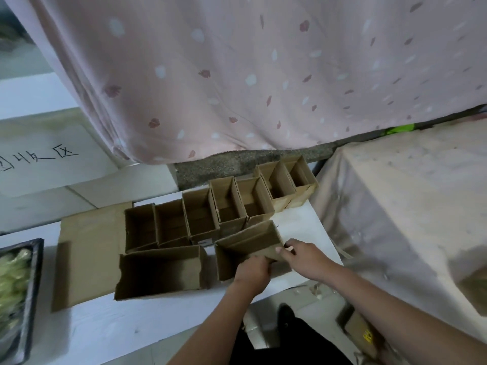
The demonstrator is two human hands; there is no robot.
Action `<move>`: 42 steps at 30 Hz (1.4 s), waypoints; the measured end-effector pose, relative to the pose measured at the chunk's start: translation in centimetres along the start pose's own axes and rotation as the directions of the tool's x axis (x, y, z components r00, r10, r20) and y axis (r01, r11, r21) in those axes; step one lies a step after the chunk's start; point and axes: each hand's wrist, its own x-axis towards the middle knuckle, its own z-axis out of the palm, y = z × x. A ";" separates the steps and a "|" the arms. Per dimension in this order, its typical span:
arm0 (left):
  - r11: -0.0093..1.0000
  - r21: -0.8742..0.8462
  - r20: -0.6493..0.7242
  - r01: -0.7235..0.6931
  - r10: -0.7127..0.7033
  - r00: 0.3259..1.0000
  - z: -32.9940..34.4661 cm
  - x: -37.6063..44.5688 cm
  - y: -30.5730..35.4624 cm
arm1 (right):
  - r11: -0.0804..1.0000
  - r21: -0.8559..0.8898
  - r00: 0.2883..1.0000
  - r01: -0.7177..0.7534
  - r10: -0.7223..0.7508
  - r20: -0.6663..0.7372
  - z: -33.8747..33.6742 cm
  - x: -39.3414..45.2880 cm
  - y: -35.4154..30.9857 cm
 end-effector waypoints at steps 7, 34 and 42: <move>0.937 -0.348 -0.029 -0.016 0.006 1.000 -1.1 1.4 2.3 | 0.981 -0.128 0.983 0.145 -0.127 0.136 -6.4 -0.3 4.8; 0.329 -0.913 -0.070 0.242 -0.710 0.701 3.7 4.0 9.2 | 0.811 -0.304 0.866 0.500 -0.473 0.163 -8.7 6.7 11.7; 0.849 -0.405 -0.555 0.340 -0.523 0.647 4.0 4.4 11.0 | 0.853 -0.221 0.881 0.473 -0.452 0.144 -8.6 7.3 11.8</move>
